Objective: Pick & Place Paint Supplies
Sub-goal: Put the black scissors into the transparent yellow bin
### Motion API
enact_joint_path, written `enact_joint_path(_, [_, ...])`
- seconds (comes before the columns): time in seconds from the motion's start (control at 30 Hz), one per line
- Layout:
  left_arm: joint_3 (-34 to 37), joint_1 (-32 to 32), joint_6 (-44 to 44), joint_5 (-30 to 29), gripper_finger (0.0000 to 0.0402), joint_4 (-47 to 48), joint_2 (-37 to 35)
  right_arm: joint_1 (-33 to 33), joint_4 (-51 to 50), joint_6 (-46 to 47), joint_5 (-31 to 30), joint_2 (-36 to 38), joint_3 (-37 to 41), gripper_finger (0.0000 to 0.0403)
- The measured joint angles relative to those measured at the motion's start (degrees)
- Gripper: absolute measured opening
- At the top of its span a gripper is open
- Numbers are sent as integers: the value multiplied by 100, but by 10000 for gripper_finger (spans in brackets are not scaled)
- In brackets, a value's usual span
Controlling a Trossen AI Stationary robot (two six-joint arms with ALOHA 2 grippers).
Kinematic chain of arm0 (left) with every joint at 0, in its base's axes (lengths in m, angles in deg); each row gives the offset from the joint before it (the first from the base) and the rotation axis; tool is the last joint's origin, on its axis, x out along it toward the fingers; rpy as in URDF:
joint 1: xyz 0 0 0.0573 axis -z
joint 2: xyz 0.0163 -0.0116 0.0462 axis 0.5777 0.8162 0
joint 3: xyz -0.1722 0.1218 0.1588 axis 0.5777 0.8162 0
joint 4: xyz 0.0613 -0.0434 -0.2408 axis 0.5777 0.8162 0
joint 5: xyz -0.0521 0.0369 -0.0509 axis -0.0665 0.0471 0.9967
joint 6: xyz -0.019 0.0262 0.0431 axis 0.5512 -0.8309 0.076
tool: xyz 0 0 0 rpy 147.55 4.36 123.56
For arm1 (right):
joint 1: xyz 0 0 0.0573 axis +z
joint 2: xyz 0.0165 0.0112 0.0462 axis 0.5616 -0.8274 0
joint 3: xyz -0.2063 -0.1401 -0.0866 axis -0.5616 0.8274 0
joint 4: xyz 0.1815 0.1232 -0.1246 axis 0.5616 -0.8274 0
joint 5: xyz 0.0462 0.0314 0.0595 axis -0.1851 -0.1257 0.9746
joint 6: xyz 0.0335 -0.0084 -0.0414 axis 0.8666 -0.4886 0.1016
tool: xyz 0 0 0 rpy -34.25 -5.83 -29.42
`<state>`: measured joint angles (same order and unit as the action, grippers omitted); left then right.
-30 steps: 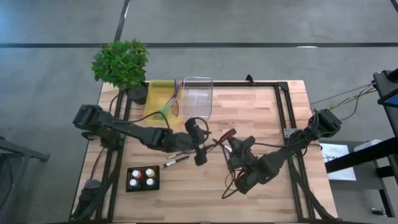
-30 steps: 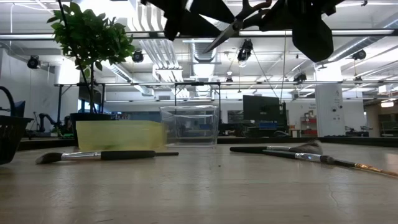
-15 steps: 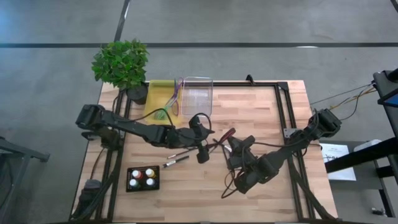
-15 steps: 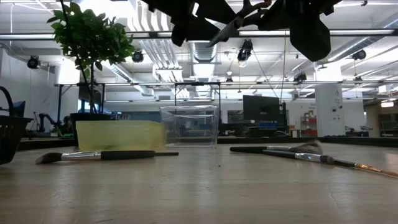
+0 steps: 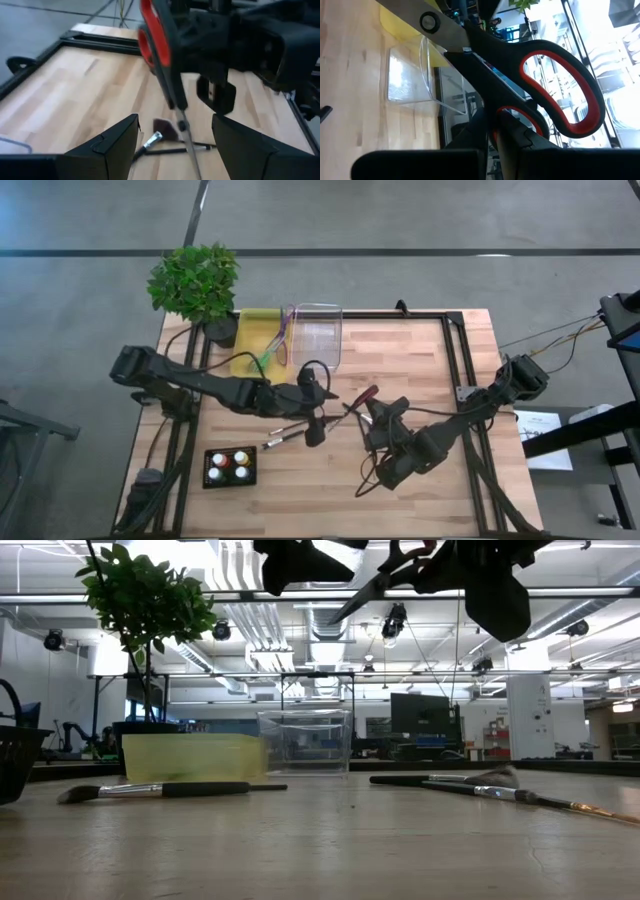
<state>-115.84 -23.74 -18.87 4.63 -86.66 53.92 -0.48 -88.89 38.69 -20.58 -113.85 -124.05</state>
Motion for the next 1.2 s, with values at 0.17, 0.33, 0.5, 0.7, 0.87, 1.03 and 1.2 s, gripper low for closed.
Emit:
enact_joint_path(0.17, [3,39,49,5,261,-33,217,-17,30,-43,2,1,-2,10])
enact_joint_path(0.33, [5,46,53,6,261,-239,419,-17,52,-71,6,0,-4,10])
enact_joint_path(0.5, [-2,34,5,3,262,-722,658,-15,200,-189,27,0,-7,10])
enact_joint_path(0.7, [-2,-61,-100,-454,250,-894,770,-15,385,-391,112,0,-7,10])
enact_joint_path(0.87, [-2,-127,-38,-418,139,-886,774,-18,432,-493,107,0,-7,10])
enact_joint_path(1.03, [5,-167,31,-259,25,-848,774,-15,429,-575,103,8,-4,24])
enact_joint_path(1.2, [5,-163,10,-237,25,-851,776,22,472,-553,155,11,-4,83])
